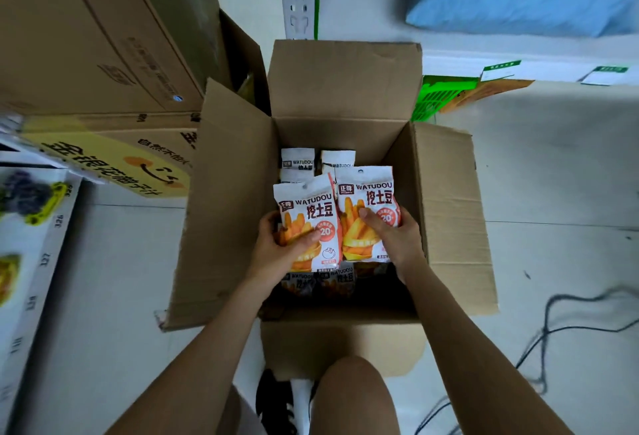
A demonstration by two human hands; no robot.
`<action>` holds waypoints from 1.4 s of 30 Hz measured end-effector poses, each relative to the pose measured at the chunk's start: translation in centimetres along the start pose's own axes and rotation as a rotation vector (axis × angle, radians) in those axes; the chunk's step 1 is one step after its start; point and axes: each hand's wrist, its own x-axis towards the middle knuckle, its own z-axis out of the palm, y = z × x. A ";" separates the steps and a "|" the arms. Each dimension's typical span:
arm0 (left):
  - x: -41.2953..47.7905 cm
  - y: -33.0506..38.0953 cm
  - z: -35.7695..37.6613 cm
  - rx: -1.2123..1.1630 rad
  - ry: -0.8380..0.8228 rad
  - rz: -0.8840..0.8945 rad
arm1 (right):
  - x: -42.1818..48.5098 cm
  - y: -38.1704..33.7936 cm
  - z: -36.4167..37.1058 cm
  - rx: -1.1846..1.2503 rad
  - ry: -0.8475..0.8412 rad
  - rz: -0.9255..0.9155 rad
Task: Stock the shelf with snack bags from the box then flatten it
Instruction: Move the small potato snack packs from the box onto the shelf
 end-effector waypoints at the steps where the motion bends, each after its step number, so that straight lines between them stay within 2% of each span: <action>1: -1.1 0.7 -0.3 -0.002 -0.007 -0.015 | -1.2 -0.6 -0.1 -0.003 0.007 0.004; 9: -9.7 5.3 -4.0 -0.021 -0.092 -0.067 | -10.8 -6.5 -0.7 -0.057 0.028 0.018; 22: -23.5 11.8 -10.2 -0.001 -0.092 -0.032 | -25.6 -13.8 0.2 -0.088 0.015 0.016; 35: -27.2 14.1 -11.5 0.038 -0.091 0.042 | -30.6 -15.7 -0.4 -0.068 0.097 0.003; 42: -31.3 15.3 -10.5 -0.001 -0.056 0.059 | -33.8 -16.8 -2.5 -0.029 0.080 -0.049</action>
